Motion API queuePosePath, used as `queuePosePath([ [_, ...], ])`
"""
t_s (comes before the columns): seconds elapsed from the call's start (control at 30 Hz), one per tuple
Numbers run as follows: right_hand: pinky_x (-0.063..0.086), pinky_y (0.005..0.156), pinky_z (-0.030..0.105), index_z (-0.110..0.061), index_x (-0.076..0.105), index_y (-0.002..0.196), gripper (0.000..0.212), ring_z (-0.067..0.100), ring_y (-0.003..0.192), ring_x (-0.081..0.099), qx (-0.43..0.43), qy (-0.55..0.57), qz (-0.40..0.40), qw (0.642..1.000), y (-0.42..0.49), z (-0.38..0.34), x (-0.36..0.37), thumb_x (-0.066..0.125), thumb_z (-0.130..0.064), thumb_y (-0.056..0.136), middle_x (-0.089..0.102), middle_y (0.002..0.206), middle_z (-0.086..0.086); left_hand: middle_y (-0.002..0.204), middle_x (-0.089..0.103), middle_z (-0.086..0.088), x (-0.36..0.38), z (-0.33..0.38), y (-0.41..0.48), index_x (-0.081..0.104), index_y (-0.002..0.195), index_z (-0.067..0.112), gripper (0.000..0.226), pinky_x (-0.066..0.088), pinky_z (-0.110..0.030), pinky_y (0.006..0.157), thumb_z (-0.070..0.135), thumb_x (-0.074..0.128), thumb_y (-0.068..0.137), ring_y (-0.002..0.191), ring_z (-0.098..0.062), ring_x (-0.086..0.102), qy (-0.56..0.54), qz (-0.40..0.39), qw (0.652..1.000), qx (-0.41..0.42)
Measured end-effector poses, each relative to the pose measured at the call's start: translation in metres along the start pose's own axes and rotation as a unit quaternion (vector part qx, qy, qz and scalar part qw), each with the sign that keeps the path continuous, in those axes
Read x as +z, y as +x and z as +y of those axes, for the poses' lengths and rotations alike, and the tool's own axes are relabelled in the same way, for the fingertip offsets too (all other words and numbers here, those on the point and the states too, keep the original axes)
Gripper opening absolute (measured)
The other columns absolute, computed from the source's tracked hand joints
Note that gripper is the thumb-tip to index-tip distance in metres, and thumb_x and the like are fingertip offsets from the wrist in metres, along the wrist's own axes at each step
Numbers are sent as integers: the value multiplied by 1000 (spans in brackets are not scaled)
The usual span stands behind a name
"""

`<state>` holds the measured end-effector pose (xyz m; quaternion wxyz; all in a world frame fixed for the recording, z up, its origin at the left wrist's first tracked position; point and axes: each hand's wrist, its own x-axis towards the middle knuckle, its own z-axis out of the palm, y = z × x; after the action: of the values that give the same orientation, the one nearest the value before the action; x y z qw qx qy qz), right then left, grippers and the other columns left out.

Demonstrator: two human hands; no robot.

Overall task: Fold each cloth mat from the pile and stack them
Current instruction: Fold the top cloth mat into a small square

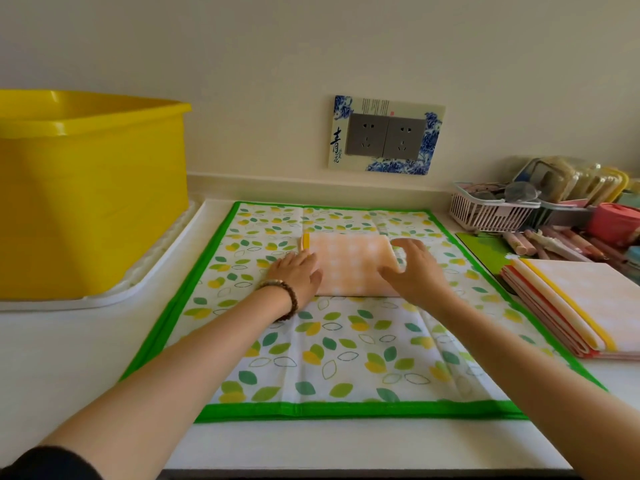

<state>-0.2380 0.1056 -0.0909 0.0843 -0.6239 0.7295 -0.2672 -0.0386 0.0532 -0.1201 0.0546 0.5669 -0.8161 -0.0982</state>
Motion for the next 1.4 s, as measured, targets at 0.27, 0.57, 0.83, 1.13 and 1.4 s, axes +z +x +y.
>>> queuePosePath([
  [0.27,5,119,40,-15,18,150,52,17,146,7,-88,-83,-87,989,23,-60,60,28,-23,100,13,159,1,158,10,-1,-1,4,2,17,148,20,49,13,-41,117,32,17,101,144,-25,11,43,10,999,-4],
  [0.57,-1,118,36,-16,8,152,53,14,146,-1,-79,-150,-139,976,31,-33,62,14,-32,101,2,160,-1,159,1,1,-10,9,-3,10,150,18,53,6,-42,118,35,17,101,145,-22,3,56,-21,998,-11],
  [0.83,-2,119,32,-17,2,152,57,13,146,-4,-52,-178,-154,971,36,9,39,12,-41,101,-3,160,0,149,28,-9,-23,19,6,31,140,12,48,25,-41,110,37,24,99,135,-27,29,125,-6,992,-15],
  [1.13,-3,119,32,-16,1,152,56,13,146,-5,-52,-186,-161,968,36,7,39,11,-40,101,-4,159,0,159,-5,3,-12,13,54,3,151,23,52,2,-43,118,31,13,101,146,-19,-5,20,-17,1000,-7],
  [1.4,-4,117,35,-17,9,151,50,11,146,2,-95,-182,-146,968,63,-19,42,14,-32,103,4,159,-3,159,-6,4,-1,12,58,1,151,23,53,-1,-42,118,32,12,100,146,-17,-7,24,-11,999,-18],
])
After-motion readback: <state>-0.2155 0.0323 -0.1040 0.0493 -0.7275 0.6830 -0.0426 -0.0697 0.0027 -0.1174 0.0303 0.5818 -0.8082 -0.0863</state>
